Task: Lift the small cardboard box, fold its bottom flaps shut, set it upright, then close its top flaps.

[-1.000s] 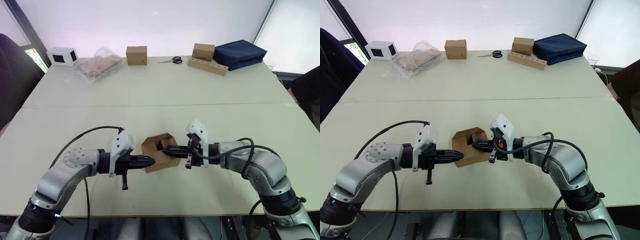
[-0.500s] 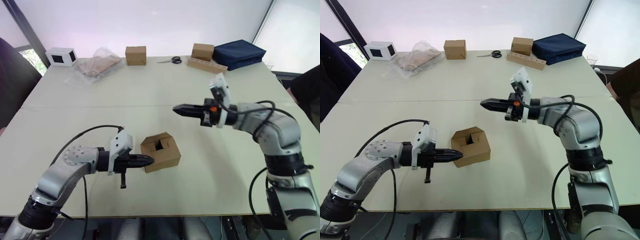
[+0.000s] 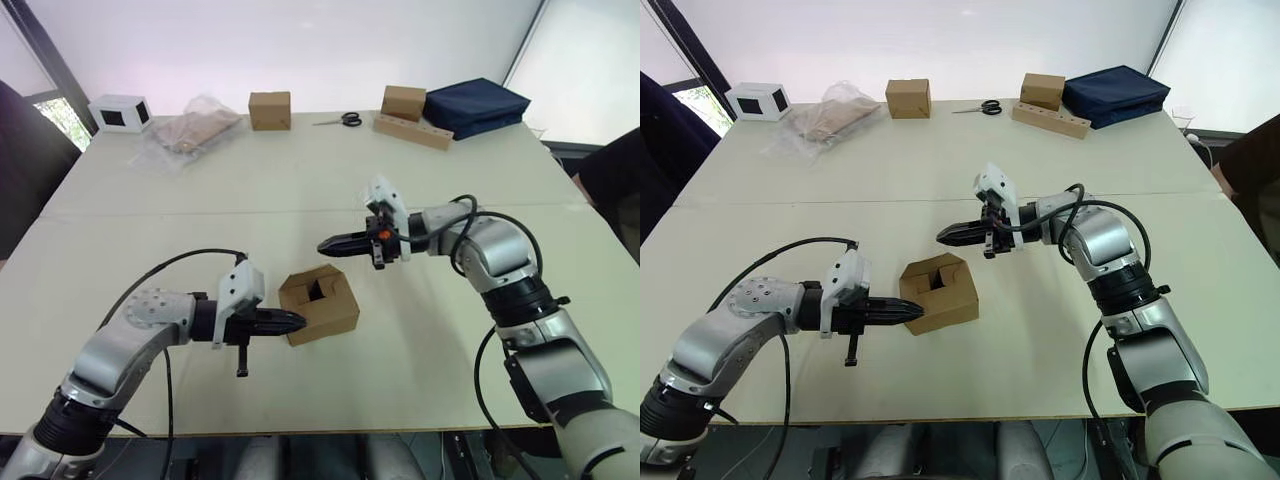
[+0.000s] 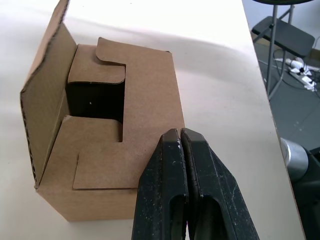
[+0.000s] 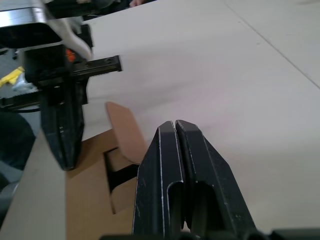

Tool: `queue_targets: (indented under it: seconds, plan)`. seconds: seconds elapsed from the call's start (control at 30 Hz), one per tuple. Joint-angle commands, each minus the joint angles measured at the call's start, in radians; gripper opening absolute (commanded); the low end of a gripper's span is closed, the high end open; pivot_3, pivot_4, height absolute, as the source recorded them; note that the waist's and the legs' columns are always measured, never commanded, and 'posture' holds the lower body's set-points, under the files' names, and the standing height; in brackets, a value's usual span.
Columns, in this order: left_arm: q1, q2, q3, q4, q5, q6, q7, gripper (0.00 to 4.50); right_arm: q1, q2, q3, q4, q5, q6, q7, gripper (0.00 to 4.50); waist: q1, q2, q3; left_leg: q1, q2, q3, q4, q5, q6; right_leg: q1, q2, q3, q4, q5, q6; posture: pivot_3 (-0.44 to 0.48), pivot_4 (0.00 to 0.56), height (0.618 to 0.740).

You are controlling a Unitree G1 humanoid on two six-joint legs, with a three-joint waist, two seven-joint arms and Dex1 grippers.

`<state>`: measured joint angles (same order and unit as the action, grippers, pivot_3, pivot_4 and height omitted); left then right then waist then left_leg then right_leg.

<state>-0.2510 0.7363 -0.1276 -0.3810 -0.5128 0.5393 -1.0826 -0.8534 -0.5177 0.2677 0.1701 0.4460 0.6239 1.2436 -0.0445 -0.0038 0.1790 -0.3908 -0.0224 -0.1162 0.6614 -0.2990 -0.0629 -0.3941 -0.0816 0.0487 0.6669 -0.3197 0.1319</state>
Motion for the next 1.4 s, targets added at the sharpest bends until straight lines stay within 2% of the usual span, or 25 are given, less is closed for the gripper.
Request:
queue_targets:
  seconds: [0.03,0.53,1.1,1.2,1.4]
  plan:
    - [-0.011,0.017,0.009,0.020,0.014,0.003,-0.002,0.05,0.008,0.001,-0.021,-0.061,0.013,0.005,0.013,0.00,0.001,0.000,0.000,0.000,0.000,0.000,0.000,0.000,0.000,0.000,0.000,0.000,0.000,0.000,0.000,0.000,0.150,0.740]
    - [-0.030,0.033,0.009,0.001,-0.001,0.027,-0.011,0.05,0.115,-0.018,0.010,-0.217,-0.024,0.018,-0.007,0.00,0.001,0.000,0.000,0.000,0.000,0.000,0.000,0.000,0.000,0.000,0.000,0.000,0.000,0.000,0.000,0.000,0.150,0.740]
    - [-0.053,0.058,0.033,-0.001,-0.025,0.047,-0.027,0.05,0.204,-0.028,0.038,-0.306,-0.051,0.027,-0.041,0.00,0.001,0.000,0.000,0.000,0.000,0.000,0.000,0.000,0.000,0.000,0.000,0.000,0.000,0.000,0.000,0.000,0.150,0.740]
    - [-0.082,0.053,0.062,0.010,-0.063,0.075,-0.023,0.05,0.205,-0.024,0.035,-0.307,-0.048,0.030,-0.053,0.00,0.001,0.000,0.000,0.000,0.000,0.000,0.000,0.000,0.000,0.000,0.000,0.000,0.000,0.000,0.000,0.000,0.150,0.740]
    - [-0.194,-0.015,0.145,0.104,-0.137,0.147,0.057,0.05,0.202,-0.023,0.033,-0.305,-0.044,0.031,-0.060,0.00,0.003,0.000,0.000,0.000,0.000,0.000,0.000,0.000,0.000,0.001,0.000,0.000,0.000,0.000,0.000,0.000,0.150,0.740]
